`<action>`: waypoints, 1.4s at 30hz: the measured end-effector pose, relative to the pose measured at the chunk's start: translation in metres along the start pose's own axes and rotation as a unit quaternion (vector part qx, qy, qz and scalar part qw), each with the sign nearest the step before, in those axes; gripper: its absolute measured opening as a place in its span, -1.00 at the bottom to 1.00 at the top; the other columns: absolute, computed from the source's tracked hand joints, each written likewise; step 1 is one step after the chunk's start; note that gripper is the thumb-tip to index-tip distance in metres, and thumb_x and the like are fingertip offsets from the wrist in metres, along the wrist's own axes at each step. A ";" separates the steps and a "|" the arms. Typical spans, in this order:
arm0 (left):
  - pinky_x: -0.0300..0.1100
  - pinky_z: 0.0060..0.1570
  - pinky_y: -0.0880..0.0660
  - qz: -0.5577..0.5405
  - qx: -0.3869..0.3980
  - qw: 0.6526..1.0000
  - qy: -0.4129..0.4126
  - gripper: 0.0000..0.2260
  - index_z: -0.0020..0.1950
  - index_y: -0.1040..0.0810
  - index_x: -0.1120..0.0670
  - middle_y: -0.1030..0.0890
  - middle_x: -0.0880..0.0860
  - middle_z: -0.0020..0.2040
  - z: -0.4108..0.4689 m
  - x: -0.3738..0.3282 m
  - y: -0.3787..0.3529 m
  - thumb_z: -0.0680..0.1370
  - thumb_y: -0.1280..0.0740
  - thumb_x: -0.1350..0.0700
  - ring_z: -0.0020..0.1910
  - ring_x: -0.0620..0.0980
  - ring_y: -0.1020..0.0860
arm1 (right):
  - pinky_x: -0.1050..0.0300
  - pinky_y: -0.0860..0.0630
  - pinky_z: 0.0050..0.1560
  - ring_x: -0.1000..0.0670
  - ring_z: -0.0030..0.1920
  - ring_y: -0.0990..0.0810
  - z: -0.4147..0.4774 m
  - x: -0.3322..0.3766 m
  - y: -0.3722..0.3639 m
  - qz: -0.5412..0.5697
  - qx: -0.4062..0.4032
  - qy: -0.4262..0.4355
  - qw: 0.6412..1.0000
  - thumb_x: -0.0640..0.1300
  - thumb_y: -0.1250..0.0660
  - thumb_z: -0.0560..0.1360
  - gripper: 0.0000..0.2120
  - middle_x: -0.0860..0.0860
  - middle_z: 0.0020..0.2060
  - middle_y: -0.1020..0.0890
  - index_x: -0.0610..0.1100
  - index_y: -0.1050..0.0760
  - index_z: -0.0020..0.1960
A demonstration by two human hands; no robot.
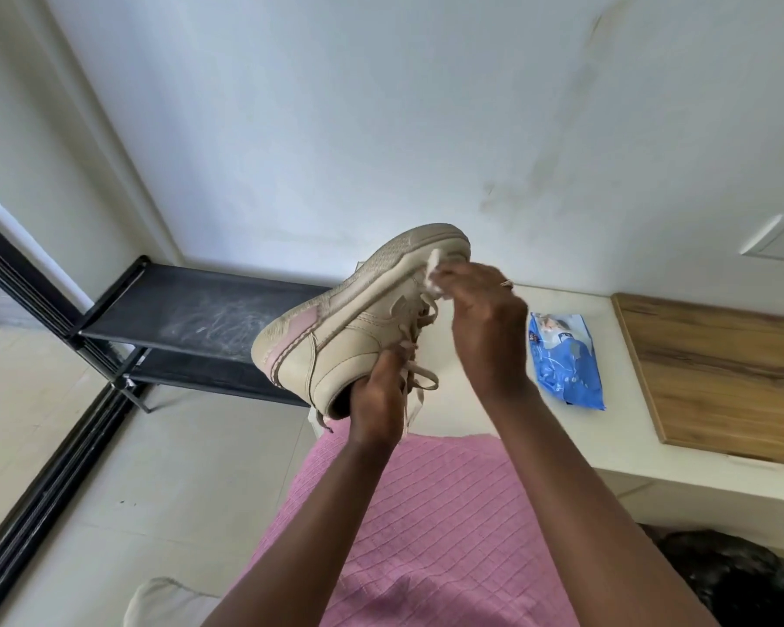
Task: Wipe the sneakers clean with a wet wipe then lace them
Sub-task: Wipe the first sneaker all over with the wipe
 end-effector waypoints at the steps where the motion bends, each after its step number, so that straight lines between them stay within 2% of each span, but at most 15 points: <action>1: -0.26 -0.33 -0.45 -0.025 -0.002 1.000 0.008 -0.81 -0.44 -0.63 0.04 -0.56 -0.10 -0.43 0.001 0.000 -0.003 0.29 -0.27 0.23 -0.40 -0.15 -0.51 | 0.23 -0.48 0.01 -0.10 -0.10 -0.64 0.005 -0.007 0.002 -0.014 -0.023 -0.037 0.999 -0.48 -0.30 0.35 -0.77 -0.13 -0.11 -0.68 -0.28 -0.65 -0.11; 3: -0.18 -0.25 -0.52 -0.119 -0.002 0.993 0.007 -0.81 -0.14 -0.64 0.20 -0.62 0.07 -0.24 0.004 -0.003 -0.008 0.31 -0.29 0.25 -0.23 0.01 -0.58 | 0.30 -0.44 -0.01 -0.10 -0.12 -0.63 0.004 -0.006 -0.002 -0.012 -0.037 -0.089 0.995 -0.48 -0.34 0.32 -0.74 -0.10 -0.09 -0.68 -0.25 -0.66 -0.08; 6: -0.08 0.06 -0.54 -0.213 0.027 0.976 0.019 -0.62 0.22 -0.46 0.35 -0.60 0.23 0.08 0.008 -0.007 -0.012 0.48 -0.30 0.16 0.08 0.13 -0.59 | 0.29 -0.43 -0.05 -0.09 -0.13 -0.60 -0.004 0.022 -0.009 0.037 -0.030 -0.059 0.997 -0.46 -0.30 0.33 -0.77 -0.08 -0.11 -0.68 -0.25 -0.65 -0.13; 9: -0.28 -0.12 -0.56 -0.210 0.035 0.976 0.040 -0.65 0.04 -0.58 0.26 -0.68 0.11 -0.10 0.010 -0.005 -0.011 0.60 -0.12 0.04 -0.07 -0.05 -0.65 | 0.23 -0.45 -0.04 -0.04 -0.10 -0.52 -0.014 0.048 -0.015 0.086 0.007 0.031 0.996 -0.36 -0.32 0.39 -0.90 -0.09 -0.20 -0.67 -0.28 -0.62 -0.23; 12: -0.33 -0.12 -0.56 -0.202 0.061 0.976 0.046 -0.54 -0.12 -0.69 0.20 -0.69 0.08 -0.12 0.010 -0.002 -0.007 0.54 -0.07 -0.03 -0.08 -0.08 -0.65 | 0.16 -0.49 0.01 -0.03 -0.05 -0.49 -0.018 0.056 -0.019 0.082 0.058 0.097 0.990 -0.24 -0.33 0.42 -0.87 -0.10 -0.16 -0.68 -0.28 -0.62 -0.19; 15: -0.25 -0.06 -0.57 -0.182 0.062 0.979 0.065 -0.52 0.13 -0.55 0.20 -0.66 0.09 -0.02 0.007 -0.002 -0.009 0.48 -0.10 -0.13 0.01 -0.03 -0.62 | 0.12 -0.45 0.00 -0.11 -0.04 -0.51 -0.012 0.046 -0.020 0.006 0.081 0.127 0.989 -0.28 -0.34 0.41 -0.91 -0.11 -0.10 -0.66 -0.27 -0.61 -0.14; 18: -0.12 -0.01 -0.54 -0.166 0.031 0.982 0.079 -0.40 0.33 -0.42 0.20 -0.60 0.15 0.13 0.007 0.001 -0.008 0.48 -0.16 -0.21 0.10 0.09 -0.58 | 0.14 -0.38 -0.01 -0.19 -0.07 -0.56 0.007 0.018 -0.014 -0.062 0.034 0.072 0.995 -0.32 -0.25 0.39 -0.80 -0.14 -0.09 -0.66 -0.28 -0.62 -0.08; 21: -0.03 0.03 -0.50 -0.174 0.010 0.981 0.091 -0.34 0.37 -0.39 0.22 -0.57 0.20 0.19 0.006 0.004 -0.006 0.45 -0.19 -0.23 0.14 0.17 -0.56 | 0.14 -0.43 -0.08 -0.20 -0.11 -0.58 0.020 -0.008 -0.006 -0.100 -0.023 -0.029 0.994 -0.35 -0.19 0.39 -0.73 -0.12 -0.07 -0.68 -0.26 -0.65 -0.06; 24: 0.03 0.13 -0.46 -0.195 0.017 0.976 0.092 -0.32 0.37 -0.39 0.25 -0.49 0.27 0.28 0.007 0.005 -0.005 0.46 -0.21 -0.24 0.23 0.24 -0.50 | 0.16 -0.43 -0.06 -0.18 -0.10 -0.61 0.016 -0.001 -0.011 -0.041 -0.041 -0.074 0.996 -0.32 -0.15 0.40 -0.70 -0.10 -0.10 -0.69 -0.26 -0.65 -0.09; 27: -0.09 0.01 -0.53 -0.208 0.036 0.972 0.099 -0.34 0.36 -0.40 0.26 -0.52 0.24 0.23 0.007 0.004 -0.006 0.49 -0.16 -0.24 0.14 0.16 -0.55 | 0.17 -0.42 -0.07 -0.18 -0.12 -0.61 0.001 0.027 -0.026 0.017 0.020 -0.032 0.999 -0.33 -0.11 0.36 -0.67 -0.09 -0.12 -0.68 -0.26 -0.64 -0.11; 31: 0.15 0.36 -0.30 -0.265 0.080 0.954 0.116 -0.25 0.41 -0.29 0.33 -0.36 0.33 0.37 0.012 0.004 -0.002 0.49 -0.17 -0.26 0.34 0.26 -0.39 | 0.10 -0.54 -0.14 -0.18 -0.13 -0.60 -0.002 0.025 -0.022 -0.022 0.044 0.022 0.999 -0.31 -0.13 0.37 -0.69 -0.11 -0.13 -0.67 -0.27 -0.63 -0.07; 33: 0.20 0.43 -0.15 -0.312 0.128 0.930 0.149 -0.17 0.45 -0.20 0.33 -0.26 0.35 0.43 0.014 0.007 -0.004 0.47 -0.17 -0.32 0.41 0.29 -0.28 | 0.08 -0.52 -0.11 -0.20 -0.10 -0.59 0.008 0.013 -0.019 -0.074 0.027 0.006 0.997 -0.36 -0.11 0.36 -0.64 -0.11 -0.07 -0.66 -0.27 -0.62 -0.01; 36: 0.17 0.45 -0.10 -0.353 0.167 0.901 0.187 -0.15 0.47 -0.19 0.30 -0.23 0.32 0.46 0.014 0.011 -0.010 0.47 -0.14 -0.36 0.44 0.27 -0.25 | 0.14 -0.41 -0.07 -0.20 -0.08 -0.58 0.021 0.007 -0.017 -0.107 0.010 -0.031 0.994 -0.38 -0.03 0.35 -0.56 -0.11 -0.05 -0.66 -0.27 -0.60 0.06; 40: 0.16 0.47 -0.04 -0.363 0.193 0.891 0.195 -0.12 0.47 -0.13 0.29 -0.21 0.22 0.45 0.023 0.012 -0.006 0.42 -0.29 -0.30 0.51 0.18 -0.09 | 0.09 -0.47 -0.15 -0.16 -0.11 -0.56 0.009 0.014 -0.032 -0.043 0.086 0.037 0.995 -0.37 -0.07 0.33 -0.65 -0.10 -0.19 -0.65 -0.26 -0.61 -0.11; 42: 0.13 0.46 -0.07 -0.378 0.197 0.881 0.204 -0.20 0.47 -0.13 0.31 -0.23 0.22 0.42 0.023 0.012 -0.003 0.46 -0.26 -0.21 0.51 0.16 -0.09 | 0.08 -0.48 -0.17 -0.14 -0.14 -0.54 -0.005 0.014 -0.038 -0.015 0.152 0.075 0.985 -0.42 -0.17 0.32 -0.75 -0.07 -0.23 -0.63 -0.25 -0.60 -0.18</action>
Point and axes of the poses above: each hand's wrist, its own z-axis towards the middle knuckle, its own y-axis out of the back of the hand, x = y × z, the point moved 6 cm from there along z, towards the middle knuckle
